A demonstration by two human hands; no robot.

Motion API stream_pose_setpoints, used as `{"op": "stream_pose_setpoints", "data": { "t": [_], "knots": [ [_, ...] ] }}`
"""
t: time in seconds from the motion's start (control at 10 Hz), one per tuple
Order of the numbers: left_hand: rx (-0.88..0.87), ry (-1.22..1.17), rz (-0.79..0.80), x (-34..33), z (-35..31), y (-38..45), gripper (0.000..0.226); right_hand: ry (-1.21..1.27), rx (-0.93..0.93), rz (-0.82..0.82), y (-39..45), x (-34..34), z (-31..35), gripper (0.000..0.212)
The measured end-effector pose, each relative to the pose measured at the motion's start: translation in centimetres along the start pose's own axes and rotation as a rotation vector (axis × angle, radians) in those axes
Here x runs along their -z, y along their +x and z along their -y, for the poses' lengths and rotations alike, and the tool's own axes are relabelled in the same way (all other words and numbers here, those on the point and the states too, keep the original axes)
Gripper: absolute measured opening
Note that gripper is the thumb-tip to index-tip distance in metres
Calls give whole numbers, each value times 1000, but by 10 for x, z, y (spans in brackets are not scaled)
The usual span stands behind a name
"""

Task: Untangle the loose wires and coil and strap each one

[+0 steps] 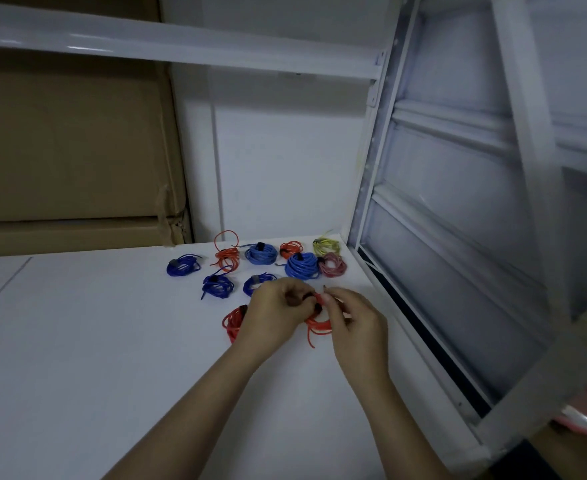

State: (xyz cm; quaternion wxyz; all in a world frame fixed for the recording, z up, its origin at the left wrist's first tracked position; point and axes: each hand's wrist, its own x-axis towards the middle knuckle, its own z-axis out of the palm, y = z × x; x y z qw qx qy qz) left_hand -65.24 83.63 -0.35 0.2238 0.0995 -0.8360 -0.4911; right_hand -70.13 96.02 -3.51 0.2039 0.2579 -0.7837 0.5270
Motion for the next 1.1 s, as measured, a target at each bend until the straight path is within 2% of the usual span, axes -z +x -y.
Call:
{"op": "stream_pose_setpoints", "data": {
  "t": [0.1, 0.2, 0.3, 0.4, 0.5, 0.6, 0.7, 0.8, 1.0, 1.1],
  "knots": [
    [14, -33, -57, -13, 2, 12, 12, -5, -28, 54, -3, 1, -9, 21],
    [22, -98, -33, -25, 4, 19, 13, 300, -295, 61, 7, 5, -17, 25],
    [40, -116, -9, -33, 8, 25, 12, 343, -313, -16, 21, 9, -30, 35],
    [58, 4, -22, -29, 17, 33, 17, 150, -293, -21, 44, 5, -50, 34],
    [70, 41, -69, -19, 31, 38, 7, -91, -288, 69, 61, -7, -77, 19],
    [95, 96, -40, -12, 43, 37, 9, -573, -246, 324, 55, -16, -103, 29],
    [85, 116, -40, -6, 52, 35, 12, -581, -239, 321, 53, -14, -111, 43],
    [88, 127, -51, -3, 54, 35, 11, -511, -178, 395, 52, -11, -112, 51],
    [76, 148, -68, -5, 44, 32, 13, -382, -235, 371, 60, -19, -110, 40],
    [55, 283, -120, 0, 38, 28, 16, -446, -289, 405, 69, -19, -106, 49]
  ]
}}
